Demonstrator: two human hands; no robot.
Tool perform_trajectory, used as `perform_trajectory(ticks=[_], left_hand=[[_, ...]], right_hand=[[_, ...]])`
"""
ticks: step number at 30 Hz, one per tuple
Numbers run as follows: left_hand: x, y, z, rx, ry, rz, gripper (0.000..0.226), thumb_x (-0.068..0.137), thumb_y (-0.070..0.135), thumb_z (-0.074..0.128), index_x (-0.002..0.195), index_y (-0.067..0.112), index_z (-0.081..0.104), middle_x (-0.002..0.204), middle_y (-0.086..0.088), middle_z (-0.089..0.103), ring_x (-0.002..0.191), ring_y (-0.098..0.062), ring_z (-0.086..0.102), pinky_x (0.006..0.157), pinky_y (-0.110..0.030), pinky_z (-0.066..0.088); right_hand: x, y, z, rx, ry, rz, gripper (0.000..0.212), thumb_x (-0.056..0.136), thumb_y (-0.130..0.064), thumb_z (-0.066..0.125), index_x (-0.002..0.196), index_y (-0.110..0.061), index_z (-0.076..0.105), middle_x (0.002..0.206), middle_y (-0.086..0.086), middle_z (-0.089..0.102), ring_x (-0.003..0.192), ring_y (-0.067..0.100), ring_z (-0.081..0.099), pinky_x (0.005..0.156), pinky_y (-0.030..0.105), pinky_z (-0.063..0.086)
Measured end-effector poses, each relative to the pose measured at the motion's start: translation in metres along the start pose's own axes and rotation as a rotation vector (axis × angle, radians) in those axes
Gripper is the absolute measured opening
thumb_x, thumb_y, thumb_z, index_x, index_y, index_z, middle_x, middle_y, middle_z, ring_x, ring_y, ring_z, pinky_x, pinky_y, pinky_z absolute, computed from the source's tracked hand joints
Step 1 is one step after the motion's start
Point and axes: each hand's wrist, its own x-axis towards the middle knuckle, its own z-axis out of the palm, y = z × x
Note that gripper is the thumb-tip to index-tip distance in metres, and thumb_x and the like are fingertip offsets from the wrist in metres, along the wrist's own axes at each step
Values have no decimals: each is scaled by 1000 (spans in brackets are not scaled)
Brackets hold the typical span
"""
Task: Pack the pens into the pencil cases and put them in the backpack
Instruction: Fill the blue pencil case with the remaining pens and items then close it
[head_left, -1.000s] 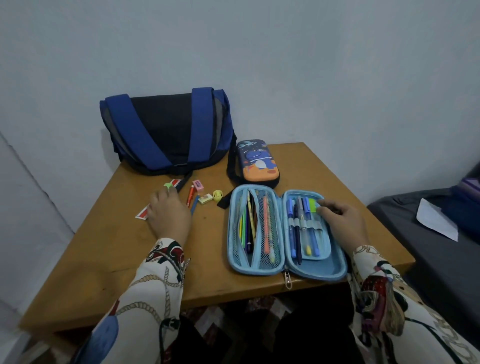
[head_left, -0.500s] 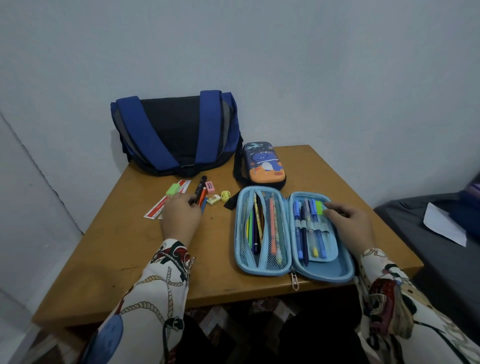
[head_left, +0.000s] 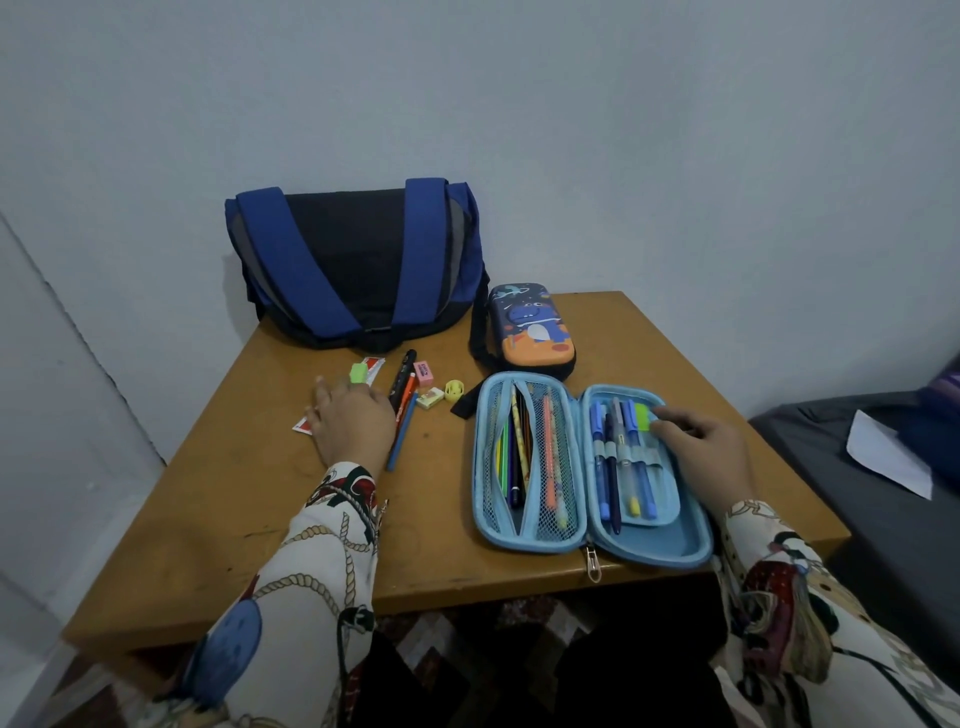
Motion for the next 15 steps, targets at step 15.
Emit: perform_trajectory(ticks=[15], left_hand=[[-7,4,-10,68,51,-272,35,88,16,61,119,-1,57,125,-20,54,121,-35,44,103,-46,39]], right_hand=[[-1,-1,0,17,6,27,12,88,-19,71,96,-27,74,89,-3,71,82,15,65,83,38,55]])
